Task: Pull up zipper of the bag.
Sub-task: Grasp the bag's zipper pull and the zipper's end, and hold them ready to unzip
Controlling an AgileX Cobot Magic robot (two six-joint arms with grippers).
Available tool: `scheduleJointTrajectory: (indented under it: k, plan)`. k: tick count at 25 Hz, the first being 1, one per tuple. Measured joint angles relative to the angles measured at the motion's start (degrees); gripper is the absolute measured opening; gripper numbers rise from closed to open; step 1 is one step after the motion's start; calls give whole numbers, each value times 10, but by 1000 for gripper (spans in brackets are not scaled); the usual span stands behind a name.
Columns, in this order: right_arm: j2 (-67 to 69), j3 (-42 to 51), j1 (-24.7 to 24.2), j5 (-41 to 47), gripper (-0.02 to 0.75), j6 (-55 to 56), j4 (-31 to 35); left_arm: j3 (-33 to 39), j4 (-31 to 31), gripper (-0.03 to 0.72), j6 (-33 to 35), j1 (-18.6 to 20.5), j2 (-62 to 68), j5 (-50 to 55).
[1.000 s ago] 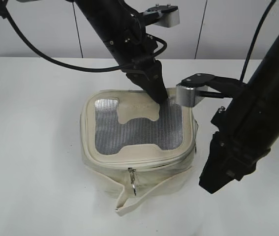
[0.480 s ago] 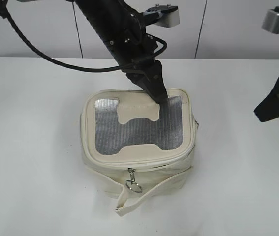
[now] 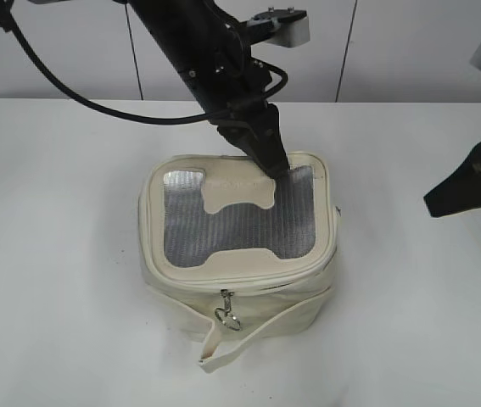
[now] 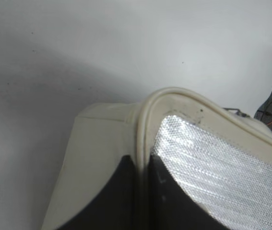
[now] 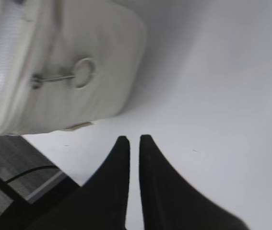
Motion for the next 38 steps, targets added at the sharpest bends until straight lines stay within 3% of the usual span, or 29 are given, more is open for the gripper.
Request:
scheduleJointTrajectory:
  k: [3, 8, 14, 24, 29, 38]
  plan:
    - [0, 37, 0, 14, 152, -88, 96, 0, 0, 38, 0, 0, 0, 0]
    - [0, 88, 0, 18, 335, -178, 180, 0, 0, 38, 0, 0, 0, 0]
    - [0, 93, 7, 3, 361, -234, 197, 0, 0, 38, 0, 0, 0, 0]
    - [9, 115, 97, -118, 460, -284, 199, 0, 0, 38, 0, 0, 0, 0]
    - [48, 115, 102, -139, 466, -299, 205, 0, 0, 38, 0, 0, 0, 0]
    - [80, 111, 102, -142, 467, -394, 295, 0, 0, 38, -1, 0, 0, 0]
